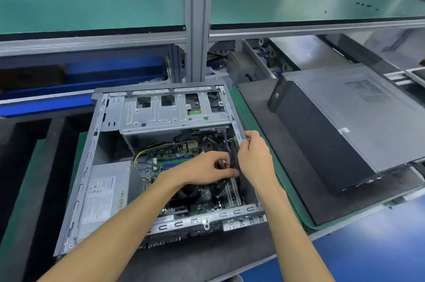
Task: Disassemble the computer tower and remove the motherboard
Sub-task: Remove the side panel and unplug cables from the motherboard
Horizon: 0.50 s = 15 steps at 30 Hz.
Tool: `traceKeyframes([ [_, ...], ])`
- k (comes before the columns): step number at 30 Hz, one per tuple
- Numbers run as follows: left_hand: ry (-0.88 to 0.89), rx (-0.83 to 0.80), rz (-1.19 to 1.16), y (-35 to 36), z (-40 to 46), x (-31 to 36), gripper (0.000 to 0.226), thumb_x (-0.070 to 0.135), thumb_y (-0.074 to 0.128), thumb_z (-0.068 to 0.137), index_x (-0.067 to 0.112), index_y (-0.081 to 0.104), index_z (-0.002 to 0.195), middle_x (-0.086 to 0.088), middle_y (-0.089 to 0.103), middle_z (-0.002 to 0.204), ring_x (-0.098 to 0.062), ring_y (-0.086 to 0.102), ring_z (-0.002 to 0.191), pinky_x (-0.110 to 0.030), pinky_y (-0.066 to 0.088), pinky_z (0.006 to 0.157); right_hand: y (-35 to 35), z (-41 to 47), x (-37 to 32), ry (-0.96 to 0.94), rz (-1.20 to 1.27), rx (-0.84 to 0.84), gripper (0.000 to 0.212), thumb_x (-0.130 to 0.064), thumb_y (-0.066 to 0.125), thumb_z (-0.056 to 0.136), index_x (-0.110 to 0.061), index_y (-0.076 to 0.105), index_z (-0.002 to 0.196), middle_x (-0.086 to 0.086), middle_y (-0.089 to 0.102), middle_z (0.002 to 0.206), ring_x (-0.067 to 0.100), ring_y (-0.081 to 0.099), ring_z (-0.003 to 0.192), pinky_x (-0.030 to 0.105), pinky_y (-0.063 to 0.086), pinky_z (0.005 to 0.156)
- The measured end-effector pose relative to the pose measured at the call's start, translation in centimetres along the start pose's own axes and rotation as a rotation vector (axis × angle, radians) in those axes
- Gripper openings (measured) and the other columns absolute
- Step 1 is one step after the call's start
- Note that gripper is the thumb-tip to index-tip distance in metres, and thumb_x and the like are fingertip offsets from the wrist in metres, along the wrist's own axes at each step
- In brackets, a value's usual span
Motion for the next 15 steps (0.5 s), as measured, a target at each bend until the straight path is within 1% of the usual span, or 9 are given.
traceKeyframes([
  [1,0.005,0.059,-0.029,-0.3,-0.1,-0.1,0.039,0.052,0.064,0.089,0.016,0.055,0.078,0.014,0.055,0.065,-0.006,0.048,0.059,-0.029,0.041,0.060,0.0,0.0,0.0,0.002,0.005,0.000,0.036,-0.019,0.034,0.106,-0.014,0.047,0.139,0.009,0.057,0.134,0.028,0.057,0.115,0.039,0.042,0.089],
  [2,0.007,0.108,-0.035,-0.6,-0.3,-0.2,0.043,0.050,0.063,0.090,0.015,0.049,0.070,0.012,0.046,0.057,-0.006,0.040,0.053,-0.028,0.035,0.056,0.0,0.0,0.0,0.004,0.010,-0.004,0.036,-0.019,0.034,0.106,-0.014,0.047,0.140,0.009,0.056,0.135,0.029,0.056,0.116,0.040,0.043,0.091],
  [4,0.016,0.152,-0.022,-1.0,-0.9,-0.5,0.043,0.046,0.061,0.094,0.020,0.045,0.063,0.010,0.041,0.057,-0.006,0.037,0.053,-0.028,0.030,0.057,0.0,0.0,0.0,0.006,0.022,-0.013,0.037,-0.019,0.034,0.107,-0.014,0.046,0.141,0.009,0.056,0.136,0.028,0.056,0.117,0.043,0.045,0.096],
  [7,0.006,0.211,-0.010,-2.1,-2.2,-1.0,0.040,0.045,0.056,0.096,0.021,0.044,0.066,0.006,0.045,0.062,-0.008,0.040,0.055,-0.027,0.032,0.059,-0.1,0.0,0.0,0.002,0.047,-0.014,0.036,-0.017,0.035,0.107,-0.012,0.046,0.141,0.010,0.054,0.136,0.026,0.055,0.118,0.039,0.045,0.095],
  [9,0.004,0.343,-0.021,-3.5,-3.2,-1.2,0.038,0.043,0.054,0.097,0.018,0.050,0.069,0.010,0.049,0.060,-0.003,0.044,0.052,-0.018,0.035,0.057,-0.1,-0.1,0.0,-0.031,0.053,0.018,0.035,-0.016,0.040,0.106,-0.011,0.049,0.139,0.010,0.051,0.136,0.024,0.053,0.117,0.032,0.041,0.088],
  [11,-0.008,0.447,-0.187,-5.0,-3.9,-1.6,0.031,0.035,0.055,0.099,0.017,0.064,0.076,0.007,0.063,0.065,-0.005,0.061,0.061,-0.014,0.044,0.065,-0.4,-0.5,-0.4,-0.102,0.063,0.111,0.031,-0.017,0.048,0.103,-0.015,0.055,0.133,0.004,0.050,0.130,0.021,0.052,0.112,0.021,0.035,0.079],
  [12,-0.007,0.445,-0.348,-5.4,-4.0,-1.8,0.027,0.030,0.055,0.100,0.016,0.067,0.080,0.003,0.065,0.066,-0.014,0.066,0.066,-0.016,0.047,0.070,-0.6,-0.8,-0.8,-0.159,0.090,0.175,0.027,-0.016,0.051,0.102,-0.017,0.059,0.128,0.001,0.052,0.124,0.019,0.052,0.109,0.014,0.033,0.075],
  [13,-0.006,0.425,-0.482,-5.4,-4.1,-1.6,0.025,0.026,0.055,0.100,0.015,0.068,0.083,0.000,0.061,0.064,-0.022,0.063,0.064,-0.020,0.049,0.071,-0.9,-1.2,-1.3,-0.220,0.132,0.236,0.022,-0.015,0.052,0.101,-0.018,0.064,0.120,-0.002,0.056,0.117,0.016,0.054,0.104,0.010,0.035,0.076],
  [15,0.018,0.413,-0.496,-4.6,-3.9,-0.8,0.020,0.027,0.056,0.099,0.017,0.067,0.085,0.005,0.049,0.060,-0.017,0.048,0.055,-0.025,0.044,0.063,-0.8,-1.7,-2.0,-0.294,0.188,0.278,0.017,-0.017,0.053,0.101,-0.021,0.069,0.106,-0.008,0.064,0.093,0.011,0.058,0.087,0.011,0.040,0.073],
])
Point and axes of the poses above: each hand's wrist, its own z-axis towards the middle knuckle, its own y-axis out of the palm, x = y × z, the point moved 3 cm from there along z, towards the middle knuckle
